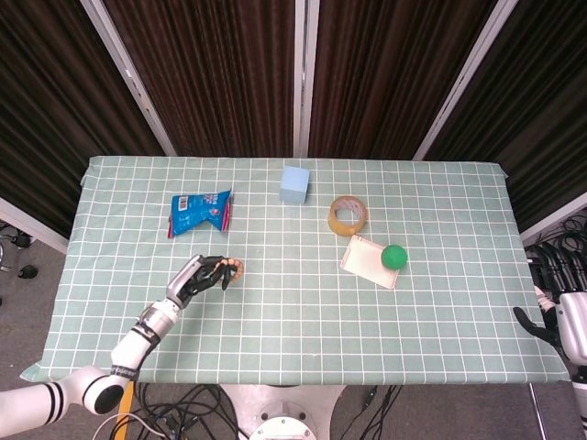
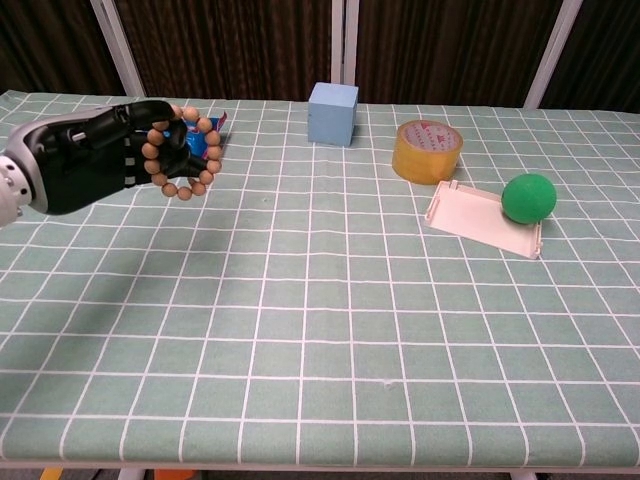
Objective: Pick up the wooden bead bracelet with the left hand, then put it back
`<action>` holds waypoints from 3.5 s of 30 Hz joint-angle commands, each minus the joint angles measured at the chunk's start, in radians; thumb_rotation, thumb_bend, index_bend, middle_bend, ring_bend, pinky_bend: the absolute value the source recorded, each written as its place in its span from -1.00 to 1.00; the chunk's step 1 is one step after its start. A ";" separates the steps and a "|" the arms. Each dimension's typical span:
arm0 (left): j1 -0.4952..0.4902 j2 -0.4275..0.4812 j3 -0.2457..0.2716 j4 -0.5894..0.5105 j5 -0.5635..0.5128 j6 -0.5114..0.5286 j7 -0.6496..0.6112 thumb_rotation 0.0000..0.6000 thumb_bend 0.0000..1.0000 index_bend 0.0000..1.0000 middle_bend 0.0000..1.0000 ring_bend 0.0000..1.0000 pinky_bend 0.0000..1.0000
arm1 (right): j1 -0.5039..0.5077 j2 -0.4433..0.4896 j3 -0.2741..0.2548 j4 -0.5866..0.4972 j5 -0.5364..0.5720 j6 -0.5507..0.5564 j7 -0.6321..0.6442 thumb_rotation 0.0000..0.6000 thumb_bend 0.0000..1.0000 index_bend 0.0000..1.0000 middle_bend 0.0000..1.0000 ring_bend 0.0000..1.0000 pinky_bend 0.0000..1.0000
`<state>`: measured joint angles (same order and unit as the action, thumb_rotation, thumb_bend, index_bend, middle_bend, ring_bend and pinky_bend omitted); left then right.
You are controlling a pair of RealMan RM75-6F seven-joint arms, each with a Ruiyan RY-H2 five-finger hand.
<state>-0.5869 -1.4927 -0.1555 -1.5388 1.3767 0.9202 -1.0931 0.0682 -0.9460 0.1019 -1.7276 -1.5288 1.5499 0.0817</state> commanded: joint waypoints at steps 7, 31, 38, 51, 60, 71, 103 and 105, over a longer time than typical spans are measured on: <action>0.000 -0.004 -0.004 0.004 0.009 0.005 -0.001 -0.56 0.05 0.28 0.42 -0.34 -0.74 | -0.003 0.003 0.000 -0.004 0.000 0.004 -0.003 1.00 -0.76 -1.00 -0.90 -1.00 -1.00; 0.005 -0.007 0.000 0.001 0.015 0.013 0.014 -0.36 0.19 0.28 0.42 -0.34 -0.73 | -0.012 0.006 0.002 -0.015 -0.002 0.019 -0.011 1.00 -0.76 -1.00 -0.90 -1.00 -1.00; 0.005 -0.010 -0.002 0.003 0.003 0.006 0.018 -0.16 0.19 0.28 0.43 -0.33 -0.73 | -0.012 0.006 0.003 -0.014 -0.002 0.018 -0.010 1.00 -0.76 -1.00 -0.90 -1.00 -1.00; 0.011 -0.010 -0.003 -0.010 -0.001 0.009 0.036 0.13 0.39 0.28 0.43 -0.31 -0.71 | -0.015 0.005 0.004 -0.010 -0.009 0.029 -0.002 1.00 -0.76 -1.00 -0.90 -1.00 -1.00; 0.012 -0.009 -0.008 -0.018 -0.010 0.003 0.050 0.30 0.66 0.19 0.35 -0.31 -0.71 | -0.015 0.006 0.005 -0.007 -0.010 0.029 0.005 1.00 -0.76 -1.00 -0.90 -1.00 -1.00; 0.010 -0.013 -0.013 -0.017 -0.018 -0.011 0.045 0.75 0.87 -0.08 0.18 -0.32 -0.70 | -0.011 0.005 0.007 -0.004 -0.007 0.022 0.009 1.00 -0.76 -1.00 -0.90 -1.00 -1.00; -0.005 -0.101 0.038 0.196 0.071 0.133 0.673 -0.87 -0.48 -0.21 0.00 -0.48 -0.69 | -0.004 -0.017 -0.002 0.039 -0.007 -0.001 0.054 1.00 -0.76 -1.00 -0.90 -1.00 -1.00; -0.005 -0.117 0.045 0.219 0.087 0.164 0.789 -0.87 -0.50 -0.23 -0.06 -0.53 -0.70 | -0.004 -0.019 -0.004 0.044 -0.011 -0.001 0.061 1.00 -0.76 -1.00 -0.90 -1.00 -1.00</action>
<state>-0.5879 -1.5721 -0.1343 -1.3857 1.4294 1.0217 -0.5116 0.0646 -0.9645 0.0984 -1.6849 -1.5385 1.5487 0.1418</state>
